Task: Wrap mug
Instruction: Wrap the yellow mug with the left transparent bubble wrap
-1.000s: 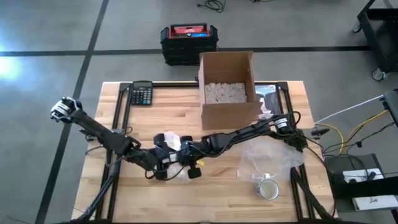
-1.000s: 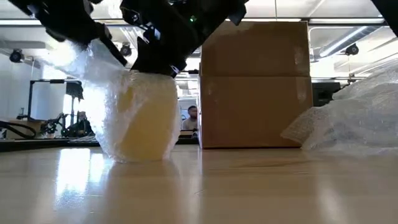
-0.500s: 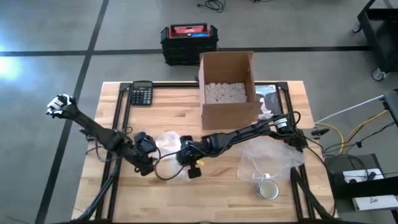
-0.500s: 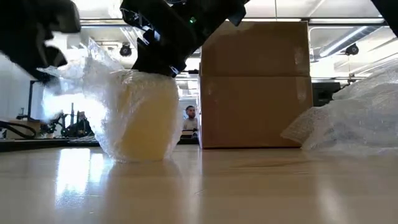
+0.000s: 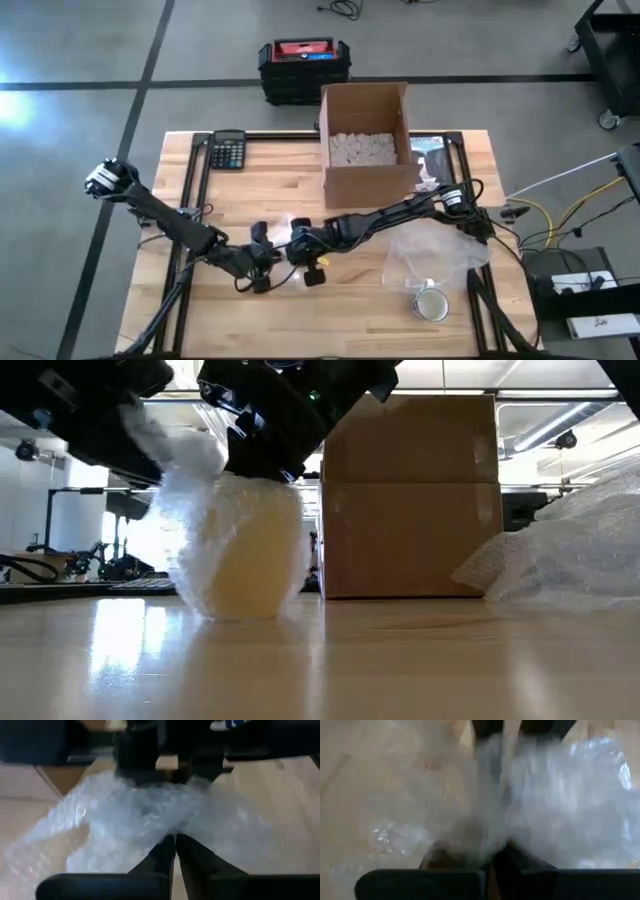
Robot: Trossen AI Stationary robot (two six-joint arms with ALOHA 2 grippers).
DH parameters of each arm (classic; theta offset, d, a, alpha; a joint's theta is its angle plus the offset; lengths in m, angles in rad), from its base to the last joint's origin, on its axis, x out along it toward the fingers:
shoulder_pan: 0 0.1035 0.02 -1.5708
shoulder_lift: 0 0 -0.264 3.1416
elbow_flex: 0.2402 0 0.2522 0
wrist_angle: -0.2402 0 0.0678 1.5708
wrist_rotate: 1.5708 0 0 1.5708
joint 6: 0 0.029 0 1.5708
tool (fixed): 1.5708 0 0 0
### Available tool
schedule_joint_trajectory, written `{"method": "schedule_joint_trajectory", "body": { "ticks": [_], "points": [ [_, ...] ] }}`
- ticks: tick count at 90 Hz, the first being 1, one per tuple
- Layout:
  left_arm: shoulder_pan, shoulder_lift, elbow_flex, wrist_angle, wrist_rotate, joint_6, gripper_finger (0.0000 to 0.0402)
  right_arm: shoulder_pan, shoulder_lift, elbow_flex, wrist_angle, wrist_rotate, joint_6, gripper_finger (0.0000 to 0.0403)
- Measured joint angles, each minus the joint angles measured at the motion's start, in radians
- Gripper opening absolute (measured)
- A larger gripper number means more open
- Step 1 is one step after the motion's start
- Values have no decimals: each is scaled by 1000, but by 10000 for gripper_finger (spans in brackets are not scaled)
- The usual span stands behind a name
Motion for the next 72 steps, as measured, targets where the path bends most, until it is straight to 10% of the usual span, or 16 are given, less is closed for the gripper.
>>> {"method": "schedule_joint_trajectory", "body": {
  "ticks": [57,72],
  "points": [
    [15,55,68,-23,-10,45,1,0,-100,191,-529,39,-45,0],
    [15,55,68,-22,-10,45,1,0,-109,218,-399,53,-55,0]
  ]
}}
